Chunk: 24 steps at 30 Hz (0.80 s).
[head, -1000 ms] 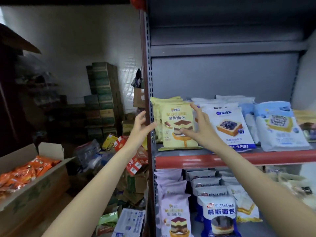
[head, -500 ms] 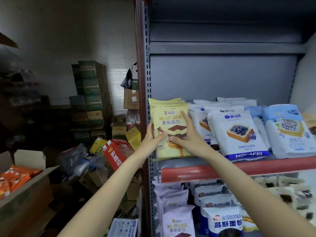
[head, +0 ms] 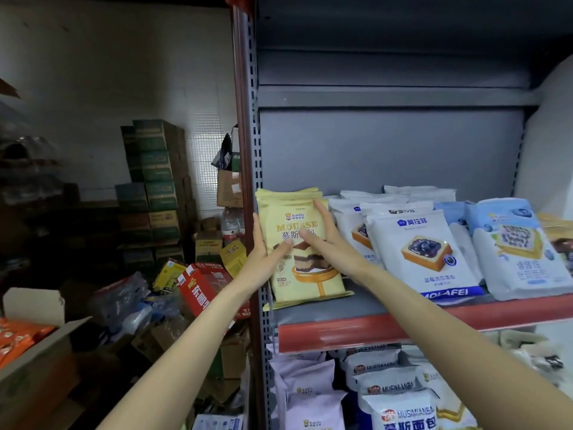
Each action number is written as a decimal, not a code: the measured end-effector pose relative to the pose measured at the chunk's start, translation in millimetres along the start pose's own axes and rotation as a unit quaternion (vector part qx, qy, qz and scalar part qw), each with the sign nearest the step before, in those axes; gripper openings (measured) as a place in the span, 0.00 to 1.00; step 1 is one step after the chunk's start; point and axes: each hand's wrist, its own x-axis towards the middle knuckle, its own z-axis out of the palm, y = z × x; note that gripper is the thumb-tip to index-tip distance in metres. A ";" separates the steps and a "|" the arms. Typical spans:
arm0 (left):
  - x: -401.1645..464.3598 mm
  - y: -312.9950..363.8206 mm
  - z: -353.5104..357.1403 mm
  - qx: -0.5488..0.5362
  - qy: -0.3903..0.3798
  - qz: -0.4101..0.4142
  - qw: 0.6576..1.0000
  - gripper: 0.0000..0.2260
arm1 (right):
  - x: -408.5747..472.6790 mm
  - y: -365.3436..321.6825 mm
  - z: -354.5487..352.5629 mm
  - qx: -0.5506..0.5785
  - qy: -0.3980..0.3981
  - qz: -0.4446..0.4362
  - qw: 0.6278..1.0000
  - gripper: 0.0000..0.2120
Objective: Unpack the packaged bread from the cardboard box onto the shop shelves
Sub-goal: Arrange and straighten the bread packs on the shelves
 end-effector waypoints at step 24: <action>38.9 2.2 -20.9 0.039 -0.071 0.010 0.997 0.58 | 97.5 -33.2 -34.8 -0.161 -0.094 0.038 0.982 0.28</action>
